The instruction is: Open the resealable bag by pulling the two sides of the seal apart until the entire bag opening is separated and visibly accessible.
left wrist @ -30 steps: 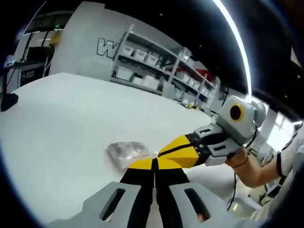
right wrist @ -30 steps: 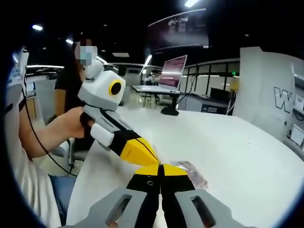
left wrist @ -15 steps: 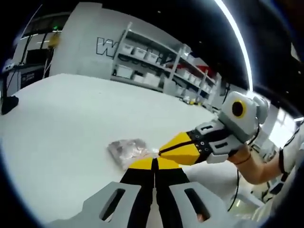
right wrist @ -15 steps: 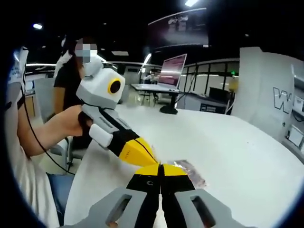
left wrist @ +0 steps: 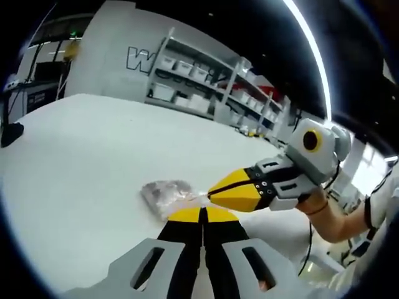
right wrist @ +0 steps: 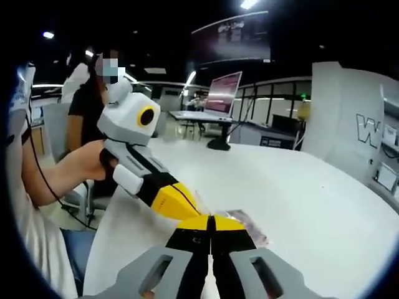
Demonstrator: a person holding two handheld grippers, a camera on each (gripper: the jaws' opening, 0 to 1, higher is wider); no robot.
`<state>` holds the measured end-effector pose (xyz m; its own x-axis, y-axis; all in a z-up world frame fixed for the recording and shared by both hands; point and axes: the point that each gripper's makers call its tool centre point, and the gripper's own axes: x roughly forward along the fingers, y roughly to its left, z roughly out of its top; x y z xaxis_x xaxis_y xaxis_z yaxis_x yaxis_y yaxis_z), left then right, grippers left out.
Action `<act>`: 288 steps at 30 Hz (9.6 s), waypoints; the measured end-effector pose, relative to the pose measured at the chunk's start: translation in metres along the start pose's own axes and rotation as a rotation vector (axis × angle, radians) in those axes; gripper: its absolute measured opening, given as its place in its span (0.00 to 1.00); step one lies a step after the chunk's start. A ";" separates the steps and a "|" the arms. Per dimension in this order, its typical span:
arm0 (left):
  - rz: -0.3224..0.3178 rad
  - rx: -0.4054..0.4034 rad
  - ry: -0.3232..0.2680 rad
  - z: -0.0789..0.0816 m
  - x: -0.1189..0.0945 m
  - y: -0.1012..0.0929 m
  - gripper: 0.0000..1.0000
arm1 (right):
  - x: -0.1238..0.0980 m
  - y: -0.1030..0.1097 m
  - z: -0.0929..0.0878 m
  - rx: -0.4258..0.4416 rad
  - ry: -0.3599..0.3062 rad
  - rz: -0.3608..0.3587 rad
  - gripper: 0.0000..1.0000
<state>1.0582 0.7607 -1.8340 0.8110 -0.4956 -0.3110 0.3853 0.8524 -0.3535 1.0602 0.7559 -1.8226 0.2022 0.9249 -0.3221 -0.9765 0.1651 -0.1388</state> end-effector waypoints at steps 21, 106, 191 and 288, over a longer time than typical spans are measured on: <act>-0.017 0.020 0.018 0.000 0.000 -0.003 0.00 | -0.001 -0.019 0.005 -0.016 0.012 -0.053 0.00; 0.133 -0.044 0.072 0.007 0.006 0.012 0.02 | -0.008 -0.037 0.020 -0.027 0.005 -0.131 0.00; 0.064 0.093 0.013 0.010 0.001 0.016 0.41 | -0.003 -0.121 0.060 -0.027 0.038 -0.146 0.00; 0.106 0.080 0.003 0.022 0.017 0.054 0.48 | 0.058 -0.279 0.059 0.045 0.122 -0.229 0.00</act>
<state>1.1027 0.8023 -1.8390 0.8478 -0.4026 -0.3453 0.3318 0.9105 -0.2468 1.3400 0.7839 -1.7475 0.4235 0.8137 -0.3983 -0.9059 0.3833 -0.1802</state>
